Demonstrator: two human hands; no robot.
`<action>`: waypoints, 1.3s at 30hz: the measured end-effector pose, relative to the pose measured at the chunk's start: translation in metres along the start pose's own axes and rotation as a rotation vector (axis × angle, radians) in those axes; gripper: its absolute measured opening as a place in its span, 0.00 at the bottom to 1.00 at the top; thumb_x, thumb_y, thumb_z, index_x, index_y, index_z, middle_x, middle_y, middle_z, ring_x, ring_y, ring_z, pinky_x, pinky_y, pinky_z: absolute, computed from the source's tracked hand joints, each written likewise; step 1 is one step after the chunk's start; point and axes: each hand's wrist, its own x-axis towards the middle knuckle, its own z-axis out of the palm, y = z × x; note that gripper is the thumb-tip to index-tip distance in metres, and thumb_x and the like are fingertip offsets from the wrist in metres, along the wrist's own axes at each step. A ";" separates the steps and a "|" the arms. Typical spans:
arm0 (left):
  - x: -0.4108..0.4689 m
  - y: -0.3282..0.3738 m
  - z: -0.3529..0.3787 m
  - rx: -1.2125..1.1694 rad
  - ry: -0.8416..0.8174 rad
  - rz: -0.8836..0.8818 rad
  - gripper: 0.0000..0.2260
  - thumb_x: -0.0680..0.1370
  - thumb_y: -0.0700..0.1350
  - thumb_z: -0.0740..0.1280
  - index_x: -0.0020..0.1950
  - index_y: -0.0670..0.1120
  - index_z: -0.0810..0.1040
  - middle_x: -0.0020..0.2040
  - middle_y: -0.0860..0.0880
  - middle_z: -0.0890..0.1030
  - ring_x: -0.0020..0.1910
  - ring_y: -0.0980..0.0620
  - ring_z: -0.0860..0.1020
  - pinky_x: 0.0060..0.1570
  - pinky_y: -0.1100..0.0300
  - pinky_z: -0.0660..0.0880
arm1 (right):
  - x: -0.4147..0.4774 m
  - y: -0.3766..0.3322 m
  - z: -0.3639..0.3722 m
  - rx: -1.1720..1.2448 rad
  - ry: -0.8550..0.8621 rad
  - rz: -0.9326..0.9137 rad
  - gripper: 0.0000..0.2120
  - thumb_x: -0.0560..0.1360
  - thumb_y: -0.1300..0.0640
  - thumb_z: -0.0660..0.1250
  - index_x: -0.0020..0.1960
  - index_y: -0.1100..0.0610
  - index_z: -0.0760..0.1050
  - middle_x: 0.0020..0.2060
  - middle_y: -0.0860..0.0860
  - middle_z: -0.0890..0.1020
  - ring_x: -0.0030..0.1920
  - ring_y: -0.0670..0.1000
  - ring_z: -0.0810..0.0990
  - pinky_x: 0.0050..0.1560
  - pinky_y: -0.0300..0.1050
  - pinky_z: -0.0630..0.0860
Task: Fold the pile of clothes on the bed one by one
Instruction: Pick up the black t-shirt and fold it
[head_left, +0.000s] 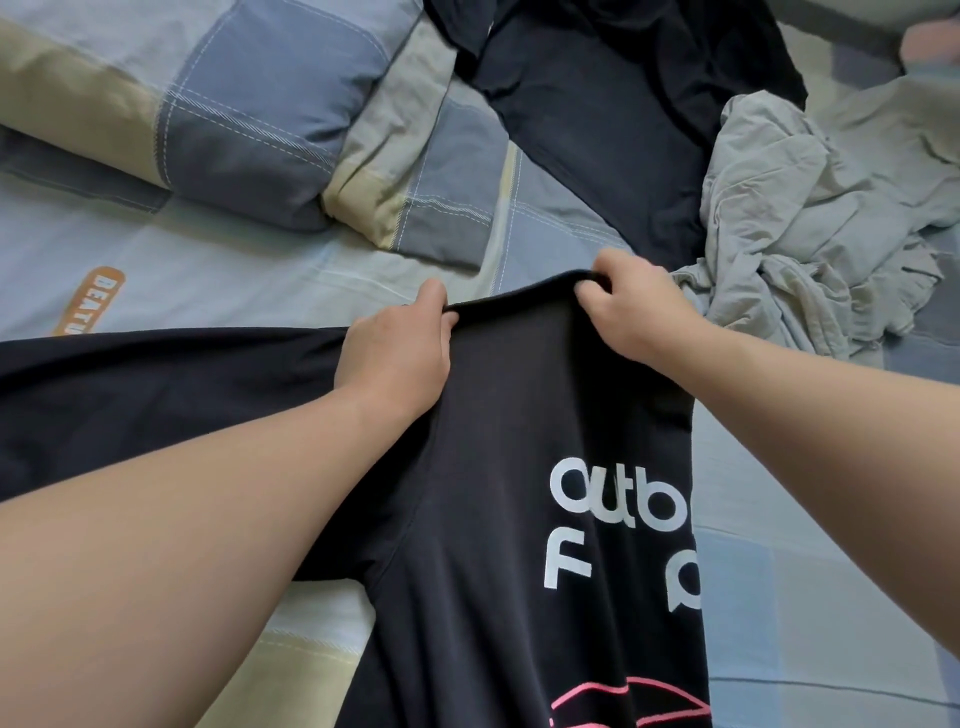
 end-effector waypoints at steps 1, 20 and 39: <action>0.002 0.000 0.001 0.005 -0.012 -0.012 0.09 0.86 0.51 0.53 0.52 0.47 0.63 0.37 0.46 0.74 0.38 0.40 0.70 0.42 0.51 0.61 | 0.005 0.001 0.000 0.014 0.043 0.008 0.08 0.80 0.50 0.63 0.49 0.55 0.69 0.44 0.51 0.75 0.48 0.56 0.71 0.47 0.48 0.65; 0.004 -0.020 0.041 0.182 0.249 0.011 0.14 0.83 0.54 0.58 0.45 0.45 0.70 0.42 0.43 0.78 0.40 0.39 0.73 0.41 0.49 0.58 | -0.018 0.059 0.085 -0.294 0.059 -0.091 0.32 0.80 0.36 0.43 0.82 0.42 0.44 0.82 0.45 0.45 0.81 0.50 0.41 0.79 0.61 0.40; -0.188 0.033 0.007 0.309 -0.380 0.311 0.30 0.81 0.64 0.50 0.82 0.57 0.54 0.83 0.49 0.48 0.82 0.45 0.46 0.77 0.40 0.44 | -0.277 0.055 0.093 -0.190 -0.329 0.159 0.37 0.78 0.34 0.40 0.81 0.46 0.34 0.78 0.50 0.29 0.80 0.57 0.32 0.78 0.62 0.39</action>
